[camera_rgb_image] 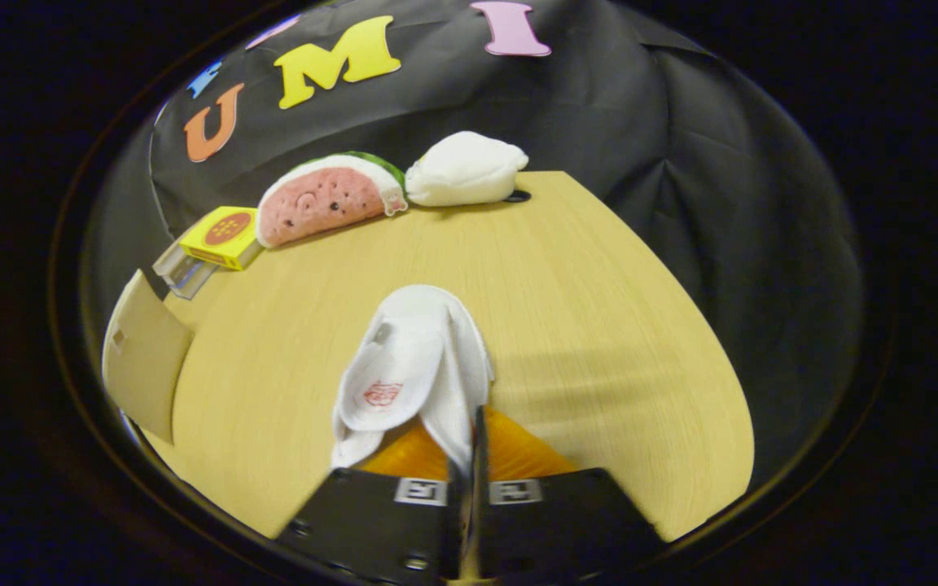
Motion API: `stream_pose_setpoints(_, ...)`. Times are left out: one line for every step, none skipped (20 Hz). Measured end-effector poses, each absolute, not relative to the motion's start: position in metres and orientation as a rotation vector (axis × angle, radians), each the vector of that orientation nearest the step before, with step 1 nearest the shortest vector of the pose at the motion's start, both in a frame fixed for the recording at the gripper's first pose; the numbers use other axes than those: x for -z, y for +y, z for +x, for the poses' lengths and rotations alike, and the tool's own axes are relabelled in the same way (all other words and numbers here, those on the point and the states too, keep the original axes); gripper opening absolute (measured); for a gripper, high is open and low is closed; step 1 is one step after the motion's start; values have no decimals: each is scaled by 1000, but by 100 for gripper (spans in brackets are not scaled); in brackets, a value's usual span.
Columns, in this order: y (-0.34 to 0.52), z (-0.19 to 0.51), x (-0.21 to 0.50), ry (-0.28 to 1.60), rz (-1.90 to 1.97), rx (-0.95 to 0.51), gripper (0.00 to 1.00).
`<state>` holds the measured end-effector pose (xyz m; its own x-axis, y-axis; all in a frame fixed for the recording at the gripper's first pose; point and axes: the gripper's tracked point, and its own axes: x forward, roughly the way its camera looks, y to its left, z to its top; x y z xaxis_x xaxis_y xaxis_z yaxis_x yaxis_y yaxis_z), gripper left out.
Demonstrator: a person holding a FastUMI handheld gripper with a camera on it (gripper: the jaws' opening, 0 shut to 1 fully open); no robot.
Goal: Open the storage box then place both shoes into the box .Put the left shoe in first, then the right shoe, with the right side of both shoes facing outward in a uniform manner.
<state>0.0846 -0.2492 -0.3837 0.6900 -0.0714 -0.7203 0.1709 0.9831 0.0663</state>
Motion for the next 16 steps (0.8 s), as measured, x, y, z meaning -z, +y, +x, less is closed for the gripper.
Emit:
stream_pose_setpoints(-245,81,381,810,167,143,0)
stream_pose_setpoints(-245,79,380,825,207,160,0)
stream_pose_setpoints(-242,78,377,838,250,172,0)
stream_pose_setpoints(-239,74,375,852,288,180,0)
stream_pose_setpoints(-234,69,373,863,319,185,0)
stream_pose_setpoints(-231,65,370,867,334,197,0)
stream_pose_setpoints(-227,61,367,868,339,213,0)
stream_pose_setpoints(-222,56,361,867,337,226,0)
stream_pose_setpoints(-214,51,353,863,339,230,0)
stream_pose_setpoints(-203,48,344,857,342,225,0)
stream_pose_setpoints(-192,44,333,851,342,220,0)
stream_pose_setpoints(-181,42,322,842,343,222,0)
stream_pose_setpoints(-170,39,312,832,345,230,0)
stream_pose_setpoints(-156,36,299,820,350,237,0)
stream_pose_setpoints(-140,31,288,806,357,239,0)
stream_pose_setpoints(-123,28,276,792,362,236,0)
